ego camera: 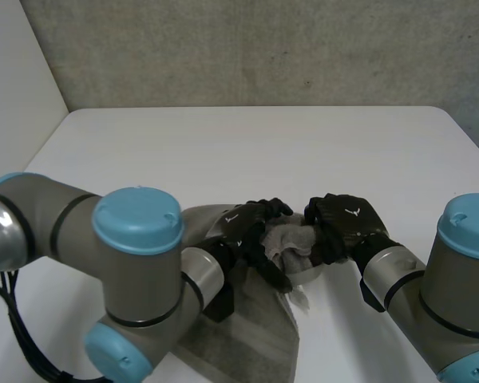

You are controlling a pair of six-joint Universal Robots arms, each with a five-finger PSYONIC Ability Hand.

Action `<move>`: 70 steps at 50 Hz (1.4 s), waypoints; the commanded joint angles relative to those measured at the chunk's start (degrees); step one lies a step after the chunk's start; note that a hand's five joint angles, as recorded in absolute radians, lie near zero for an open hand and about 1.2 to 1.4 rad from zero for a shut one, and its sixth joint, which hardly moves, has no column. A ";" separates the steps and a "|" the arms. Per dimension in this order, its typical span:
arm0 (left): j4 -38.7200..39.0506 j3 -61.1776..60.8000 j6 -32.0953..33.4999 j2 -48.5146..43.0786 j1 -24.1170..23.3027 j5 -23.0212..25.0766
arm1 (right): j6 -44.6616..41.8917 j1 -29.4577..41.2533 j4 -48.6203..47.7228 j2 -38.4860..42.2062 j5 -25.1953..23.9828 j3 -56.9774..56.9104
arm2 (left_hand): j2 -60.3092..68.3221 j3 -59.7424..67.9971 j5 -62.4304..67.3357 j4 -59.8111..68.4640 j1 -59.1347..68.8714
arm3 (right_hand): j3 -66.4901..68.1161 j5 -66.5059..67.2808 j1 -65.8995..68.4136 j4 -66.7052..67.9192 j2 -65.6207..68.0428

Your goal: Fold the towel.

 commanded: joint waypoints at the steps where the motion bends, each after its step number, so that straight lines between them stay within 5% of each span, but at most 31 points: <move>1: -0.67 3.57 0.38 -3.76 -0.87 -6.91 | -0.12 0.08 -0.73 -0.11 0.09 0.45 | 4.64 4.64 4.64 4.55 4.73 | 8.37 6.85 6.08 3.47 6.29; 12: -1.54 4.27 1.87 -4.90 -0.60 -9.64 | -0.12 -0.44 -1.62 -0.46 0.09 0.45 | 13.22 13.22 13.22 13.13 13.31 | 8.37 6.85 6.08 3.47 6.29; 21: -1.81 1.90 12.23 -3.32 -0.16 -10.25 | -0.38 -0.62 -2.67 -0.72 0.01 0.37 | 13.72 13.72 13.72 13.63 13.81 | 8.37 6.85 6.08 3.47 6.29; 29: -1.02 -0.12 16.29 -0.68 0.54 -12.10 | -7.94 -0.80 0.23 -0.64 -2.02 -2.71 | 48.54 48.55 48.54 48.46 48.63 | 8.37 6.85 6.08 3.47 6.29; 36: -0.75 1.28 16.55 0.89 2.81 -11.57 | -20.06 -4.12 8.13 -0.64 -10.79 -7.36 | 56.76 56.77 56.77 56.68 56.85 | 8.37 6.85 6.08 3.47 6.29; 45: 0.04 12.80 17.43 4.42 8.18 -6.82 | -20.51 -7.48 12.54 -3.19 -18.63 -19.41 | 56.76 56.77 56.77 56.68 56.85 | 8.37 6.85 6.08 3.47 6.29; 50: -0.14 26.24 21.91 4.68 9.50 -4.19 | -14.98 -7.30 3.75 -4.59 -18.63 -29.08 | 56.76 56.77 56.77 56.68 56.85 | 8.37 6.85 6.08 3.47 6.29; 52: 0.21 34.64 27.77 5.20 9.77 -4.10 | -9.99 -6.60 -8.06 -7.56 -17.14 -32.49 | 56.76 56.77 56.77 56.68 56.85 | 8.37 6.85 6.08 3.47 6.29; 59: 7.22 41.89 40.96 5.91 11.25 -4.19 | -1.54 -6.51 -24.54 -12.06 -11.60 -33.38 | 56.76 56.77 56.77 56.68 56.85 | 8.37 6.85 6.08 3.47 6.29; 65: 8.56 35.83 45.20 6.79 12.58 -4.19 | -1.87 -6.33 -12.82 -8.65 -15.10 -33.91 | 56.76 56.77 56.77 56.68 56.85 | 8.37 6.85 6.08 3.47 6.29; 70: 9.00 18.38 45.29 8.71 14.51 -3.40 | -8.03 -5.19 -1.79 -5.12 -20.65 -32.68 | 56.76 56.77 56.77 56.68 56.85 | 8.37 6.85 6.08 3.47 6.29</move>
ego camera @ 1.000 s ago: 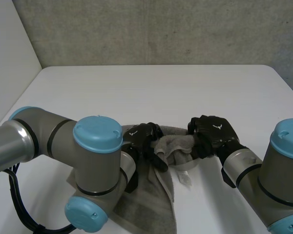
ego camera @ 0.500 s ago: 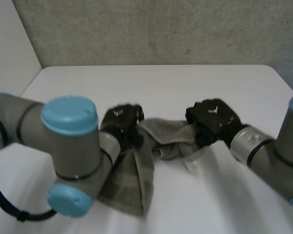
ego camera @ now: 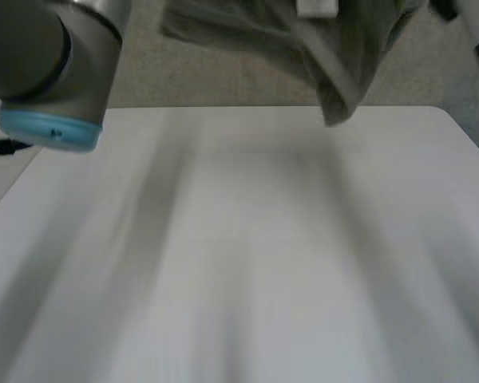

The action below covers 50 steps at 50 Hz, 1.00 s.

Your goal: Fold the towel.

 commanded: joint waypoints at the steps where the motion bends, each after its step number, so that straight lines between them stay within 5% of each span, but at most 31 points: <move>1: 0.36 -17.75 0.24 1.98 2.01 0.63 | -9.78 1.66 17.49 5.54 -8.09 2.19 | 2.28 1.00 1.45 2.46 2.50 | 8.44 6.52 5.81 3.47 6.29; 6: 3.52 -35.98 0.41 3.04 3.24 1.07 | -22.51 2.45 28.30 8.09 -11.00 5.44 | 2.28 1.00 1.45 2.46 2.50 | 8.44 6.52 5.81 3.47 6.29; 16: 11.16 -53.86 0.94 2.25 4.65 6.61 | -49.44 2.27 52.40 15.03 -11.09 8.35 | 2.28 1.00 1.45 2.46 2.50 | 8.44 6.52 5.81 3.47 6.29; 20: 11.44 -54.93 0.50 2.07 4.56 6.87 | -47.08 2.36 52.33 15.30 -11.09 8.17 | 1.97 0.69 1.14 2.15 2.18 | 8.44 6.52 5.81 3.47 6.29; 22: 11.70 -55.01 0.24 2.07 4.12 6.87 | -42.01 2.45 51.46 14.78 -11.62 8.35 | -45.38 -46.66 -46.21 -45.20 -45.16 | 8.44 6.52 5.81 3.47 6.29; 24: 11.70 -54.67 0.15 1.98 3.77 6.87 | -39.55 2.45 51.11 14.43 -11.71 8.52 | -56.46 -57.74 -57.29 -56.28 -56.24 | 8.44 6.52 5.81 3.47 6.29; 39: 15.83 -49.39 -5.56 -3.03 0.52 7.31 | -34.86 1.31 50.75 3.17 -16.72 15.56 | -62.79 -64.07 -63.62 -62.61 -62.58 | 8.44 6.52 5.81 3.47 6.29; 50: 14.95 -44.38 -6.62 -10.67 -1.86 13.20 | -28.45 -2.47 47.94 -3.15 -17.07 15.91 | -61.78 -63.06 -62.61 -61.60 -61.57 | 8.44 6.52 5.81 3.47 6.29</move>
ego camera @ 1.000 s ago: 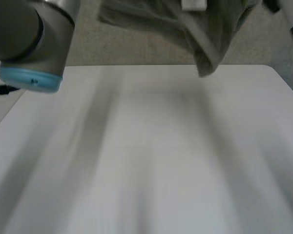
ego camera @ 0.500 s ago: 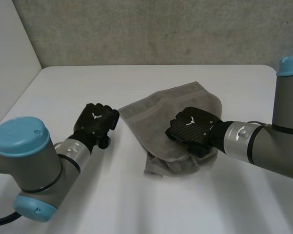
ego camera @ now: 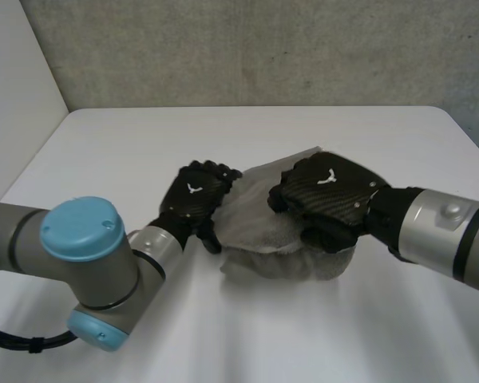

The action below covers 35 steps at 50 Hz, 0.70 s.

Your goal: Fold the towel.

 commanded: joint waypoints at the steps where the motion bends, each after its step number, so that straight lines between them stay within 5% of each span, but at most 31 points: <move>1: -1.52 3.31 -0.57 -4.74 -1.35 3.83 | 4.44 -3.35 -3.11 -3.37 0.04 0.20 | -1.97 -1.73 -0.48 -2.11 -2.18 | 8.44 6.31 5.82 3.47 6.29; 10: -2.84 4.81 -2.42 -5.45 -1.62 4.80 | 6.38 -5.29 -4.08 -3.72 -0.22 1.26 | 1.22 1.47 2.72 1.08 1.02 | 8.44 6.31 5.82 3.47 6.29; 12: -2.41 5.42 -4.00 -5.54 -1.62 4.71 | 6.21 -5.20 -4.08 -3.72 -0.22 2.13 | 25.29 25.53 26.78 25.15 25.09 | 8.44 6.31 5.82 3.47 6.29; 13: -2.40 5.42 -4.01 -5.54 -1.62 4.71 | 6.21 -5.20 -4.08 -3.72 -0.22 2.14 | 25.44 25.69 26.94 25.31 25.24 | 8.44 6.31 5.82 3.47 6.29; 15: -1.70 6.47 -7.24 -5.89 -1.62 4.63 | 6.21 -5.20 -3.73 -3.72 -0.22 2.49 | 61.93 62.17 63.42 61.79 61.72 | 8.44 6.31 5.82 3.47 6.29; 25: 0.41 8.24 -14.46 -4.93 -0.48 1.82 | 3.57 -7.75 -0.83 -2.14 0.30 1.08 | 62.09 62.34 63.59 61.95 61.89 | 8.44 6.31 5.82 3.47 6.29; 33: 0.41 6.48 -14.90 2.46 3.13 -0.65 | -10.49 -10.47 9.72 4.19 1.53 -6.92 | 62.09 62.34 63.59 61.95 61.89 | 8.44 6.31 5.82 3.47 6.29; 35: 0.50 5.77 -14.90 4.13 3.57 -0.65 | -12.07 -9.34 10.77 5.06 2.93 -11.99 | 62.09 62.34 63.59 61.95 61.89 | -11.22 -13.34 -13.84 -16.19 -13.37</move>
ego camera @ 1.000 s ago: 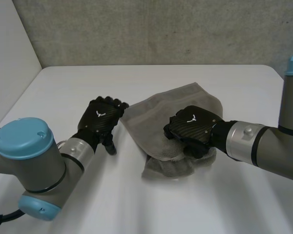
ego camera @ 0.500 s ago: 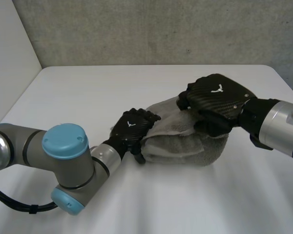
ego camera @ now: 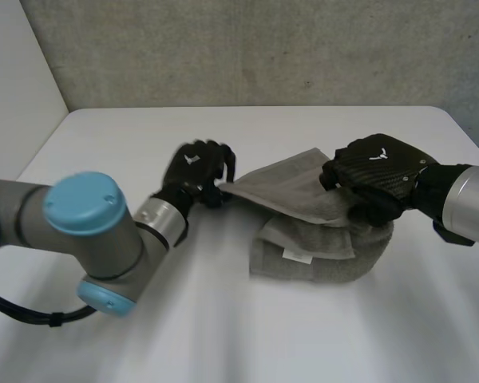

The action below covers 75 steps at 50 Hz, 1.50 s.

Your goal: Fold the towel.

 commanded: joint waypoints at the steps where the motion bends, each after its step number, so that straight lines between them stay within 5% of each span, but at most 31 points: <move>1: 0.16 -2.55 -0.03 6.83 2.54 -0.75 | -8.73 0.49 6.47 3.80 2.08 -9.57 | 2.52 1.29 1.85 2.30 2.77 | -11.35 -13.48 -13.97 -16.31 -13.49; 2: 0.77 -3.17 -0.12 7.98 2.63 -0.75 | -8.56 1.62 5.42 4.32 2.52 -11.74 | 2.52 1.29 1.85 2.30 2.77 | -30.67 -32.80 -33.28 -35.63 -32.81; 3: 0.78 -3.18 -0.12 7.99 2.63 -0.75 | -8.56 1.63 5.41 4.33 2.52 -11.76 | 2.52 1.29 1.85 2.30 2.77 | -30.86 -32.99 -33.48 -35.83 -33.01; 4: 1.47 -3.87 -0.12 8.77 2.54 -0.83 | -8.56 3.20 3.41 4.68 2.69 -13.59 | 2.52 1.29 1.85 2.30 2.77 | -53.68 -55.81 -56.29 -58.64 -55.82; 5: 2.09 -4.58 -0.12 9.56 2.54 -0.92 | -8.56 4.69 0.26 4.94 3.13 -14.91 | 2.52 1.29 1.85 2.30 2.77 | -61.56 -63.69 -64.18 -66.53 -63.71; 9: 2.44 -6.07 -0.12 12.19 2.72 -1.10 | -8.38 6.46 -7.86 5.47 5.68 -16.33 | 2.52 1.29 1.85 2.30 2.77 | -61.56 -63.69 -64.18 -66.53 -63.71; 11: 2.45 -6.78 -0.03 13.79 2.81 -1.27 | -7.51 7.78 -13.37 6.00 12.24 -16.60 | 2.52 1.29 1.85 2.30 2.77 | -61.56 -63.69 -64.18 -66.53 -63.71; 16: 2.71 -10.02 -0.03 18.00 4.73 -1.18 | -3.21 11.90 -14.54 6.52 21.74 -15.38 | 2.52 1.29 1.85 2.30 2.77 | -61.56 -63.69 -64.18 -66.53 -63.71; 21: 2.80 -11.61 0.49 18.71 6.84 -1.10 | 1.97 13.41 -14.02 6.44 25.72 -9.68 | 2.52 1.29 1.85 2.30 2.77 | -61.56 -63.69 -64.18 -66.53 -63.71; 30: 2.71 -12.40 0.58 18.36 10.81 -0.92 | 15.35 13.06 -12.52 0.64 26.25 2.48 | 2.52 1.29 1.85 2.30 2.77 | -61.56 -63.69 -64.18 -66.53 -63.71; 38: 2.53 -13.99 0.84 19.50 13.62 -0.66 | 36.16 7.27 -14.53 -3.49 24.85 14.59 | 2.52 1.29 1.85 2.30 2.77 | -56.95 -59.08 -59.56 -61.91 -59.09; 55: 2.71 -22.68 0.93 29.86 16.96 3.74 | 49.17 5.14 -19.28 1.24 15.44 19.00 | 2.52 1.29 1.85 2.30 2.77 | -50.54 -52.67 -53.16 -55.51 -52.69; 75: 2.71 -26.20 0.84 33.65 17.22 3.91 | 53.58 20.35 -23.07 14.87 23.79 8.98 | 2.52 1.29 1.85 2.30 2.77 | -42.47 -44.60 -45.09 -47.44 -44.62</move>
